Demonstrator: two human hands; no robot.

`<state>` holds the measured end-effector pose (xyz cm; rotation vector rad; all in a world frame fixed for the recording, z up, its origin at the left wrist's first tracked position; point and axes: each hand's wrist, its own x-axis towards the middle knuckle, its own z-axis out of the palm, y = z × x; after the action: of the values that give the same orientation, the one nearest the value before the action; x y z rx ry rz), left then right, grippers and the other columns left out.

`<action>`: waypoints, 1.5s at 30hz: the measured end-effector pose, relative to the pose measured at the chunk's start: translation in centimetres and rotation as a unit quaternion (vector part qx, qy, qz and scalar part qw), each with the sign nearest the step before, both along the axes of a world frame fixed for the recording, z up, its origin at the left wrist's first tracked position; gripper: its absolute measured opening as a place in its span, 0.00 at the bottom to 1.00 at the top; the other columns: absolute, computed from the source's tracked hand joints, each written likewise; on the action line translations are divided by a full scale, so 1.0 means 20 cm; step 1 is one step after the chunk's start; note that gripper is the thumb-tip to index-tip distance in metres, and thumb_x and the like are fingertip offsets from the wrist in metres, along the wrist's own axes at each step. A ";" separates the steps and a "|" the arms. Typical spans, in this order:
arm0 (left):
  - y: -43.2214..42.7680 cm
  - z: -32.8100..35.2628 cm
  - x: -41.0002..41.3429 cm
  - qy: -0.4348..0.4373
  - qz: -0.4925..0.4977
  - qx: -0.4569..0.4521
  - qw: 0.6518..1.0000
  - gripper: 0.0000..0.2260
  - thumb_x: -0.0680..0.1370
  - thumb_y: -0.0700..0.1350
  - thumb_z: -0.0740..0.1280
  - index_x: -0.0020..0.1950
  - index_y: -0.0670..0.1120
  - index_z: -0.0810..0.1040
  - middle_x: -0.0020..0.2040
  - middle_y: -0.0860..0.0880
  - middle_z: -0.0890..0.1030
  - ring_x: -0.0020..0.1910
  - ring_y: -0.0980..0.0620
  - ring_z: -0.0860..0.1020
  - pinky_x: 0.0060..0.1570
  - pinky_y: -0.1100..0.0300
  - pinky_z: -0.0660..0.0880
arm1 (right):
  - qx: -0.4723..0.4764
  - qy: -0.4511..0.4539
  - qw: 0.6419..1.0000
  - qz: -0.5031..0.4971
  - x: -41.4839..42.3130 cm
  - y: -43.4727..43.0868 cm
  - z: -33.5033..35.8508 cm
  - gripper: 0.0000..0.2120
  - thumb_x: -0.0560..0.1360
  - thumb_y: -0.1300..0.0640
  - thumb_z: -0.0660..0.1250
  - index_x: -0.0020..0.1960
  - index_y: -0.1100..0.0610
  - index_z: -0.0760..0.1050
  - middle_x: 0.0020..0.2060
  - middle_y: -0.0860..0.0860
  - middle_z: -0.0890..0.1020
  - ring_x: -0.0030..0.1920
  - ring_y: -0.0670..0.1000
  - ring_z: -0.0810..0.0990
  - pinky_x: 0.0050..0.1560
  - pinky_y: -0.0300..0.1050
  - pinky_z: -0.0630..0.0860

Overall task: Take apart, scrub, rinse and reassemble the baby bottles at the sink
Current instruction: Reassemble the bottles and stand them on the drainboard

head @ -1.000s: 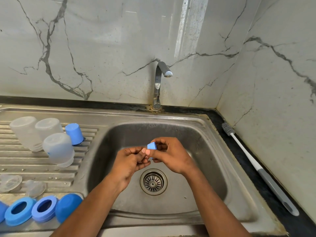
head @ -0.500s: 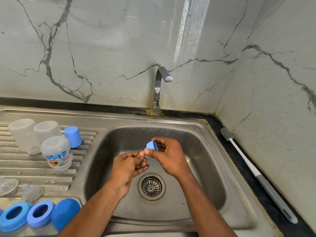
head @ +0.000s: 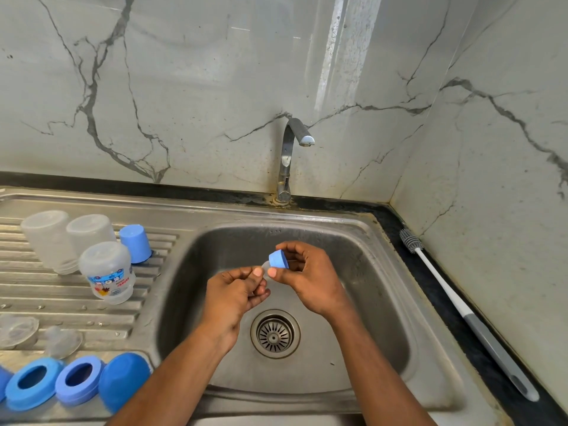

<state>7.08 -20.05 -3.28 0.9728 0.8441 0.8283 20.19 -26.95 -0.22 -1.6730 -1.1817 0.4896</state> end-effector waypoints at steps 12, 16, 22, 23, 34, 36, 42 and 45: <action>-0.01 -0.02 0.00 0.114 0.033 0.324 0.938 0.14 0.78 0.34 0.68 0.52 0.54 0.81 0.48 0.55 0.84 0.49 0.61 0.81 0.52 0.65 0.78 | -0.086 -0.102 0.991 0.027 -0.02 0.00 -0.03 0.28 0.71 0.56 0.76 0.69 0.51 0.73 0.56 0.48 0.79 0.54 0.47 0.78 0.57 0.44 0.77; -0.01 -0.02 0.00 0.134 0.023 0.396 0.908 0.19 0.79 0.34 0.66 0.63 0.55 0.77 0.54 0.56 0.80 0.53 0.64 0.78 0.50 0.75 0.73 | -0.108 -0.156 0.982 -0.026 0.01 0.01 -0.05 0.16 0.70 0.55 0.77 0.56 0.57 0.81 0.48 0.51 0.80 0.46 0.49 0.78 0.46 0.42 0.73; 0.00 -0.01 -0.02 0.150 0.096 0.502 0.846 0.20 0.78 0.34 0.66 0.69 0.47 0.75 0.62 0.52 0.73 0.59 0.59 0.76 0.59 0.67 0.73 | 0.268 -0.051 0.936 -0.223 0.01 -0.05 0.17 0.13 0.72 0.56 0.76 0.54 0.51 0.78 0.45 0.42 0.82 0.48 0.44 0.82 0.48 0.32 0.77; 0.01 -0.01 -0.03 0.168 0.087 0.517 0.835 0.21 0.78 0.35 0.66 0.70 0.47 0.74 0.63 0.52 0.73 0.60 0.58 0.75 0.59 0.65 0.73 | 0.323 -0.073 0.913 -0.239 0.02 -0.06 0.16 0.13 0.73 0.59 0.76 0.54 0.52 0.77 0.47 0.43 0.82 0.50 0.45 0.82 0.51 0.36 0.78; 0.01 -0.06 -0.02 0.358 -0.060 0.480 0.799 0.20 0.80 0.46 0.66 0.72 0.55 0.68 0.68 0.57 0.68 0.61 0.52 0.76 0.55 0.50 0.77 | -0.095 -0.118 0.962 -0.226 0.15 -0.05 -0.01 0.11 0.75 0.49 0.72 0.53 0.54 0.81 0.47 0.51 0.85 0.46 0.48 0.83 0.52 0.47 0.80; 0.00 -0.06 -0.02 0.379 -0.082 0.481 0.786 0.20 0.81 0.47 0.65 0.72 0.55 0.68 0.69 0.57 0.67 0.61 0.53 0.76 0.56 0.51 0.77 | -0.088 -0.130 0.953 -0.258 0.15 -0.04 -0.05 0.13 0.75 0.47 0.73 0.53 0.54 0.81 0.44 0.49 0.84 0.42 0.47 0.82 0.47 0.45 0.79; 0.00 -0.06 -0.03 0.393 -0.096 0.494 0.769 0.17 0.80 0.46 0.65 0.70 0.52 0.73 0.67 0.52 0.71 0.60 0.49 0.77 0.57 0.53 0.75 | -0.186 -0.148 0.951 -0.200 0.14 0.00 -0.11 0.13 0.71 0.43 0.73 0.47 0.53 0.80 0.46 0.52 0.85 0.47 0.55 0.83 0.50 0.52 0.80; -0.02 -0.05 -0.04 0.388 -0.074 0.507 0.766 0.18 0.80 0.44 0.64 0.70 0.49 0.74 0.67 0.50 0.72 0.60 0.47 0.77 0.56 0.53 0.75 | -0.088 -0.145 0.957 -0.235 0.11 0.01 -0.08 0.15 0.70 0.45 0.75 0.51 0.53 0.81 0.47 0.54 0.85 0.49 0.58 0.82 0.50 0.52 0.79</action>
<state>6.21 -20.48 -4.27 2.4393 0.9717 0.7139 22.33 -26.67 -1.89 -2.1565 -0.9108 0.0510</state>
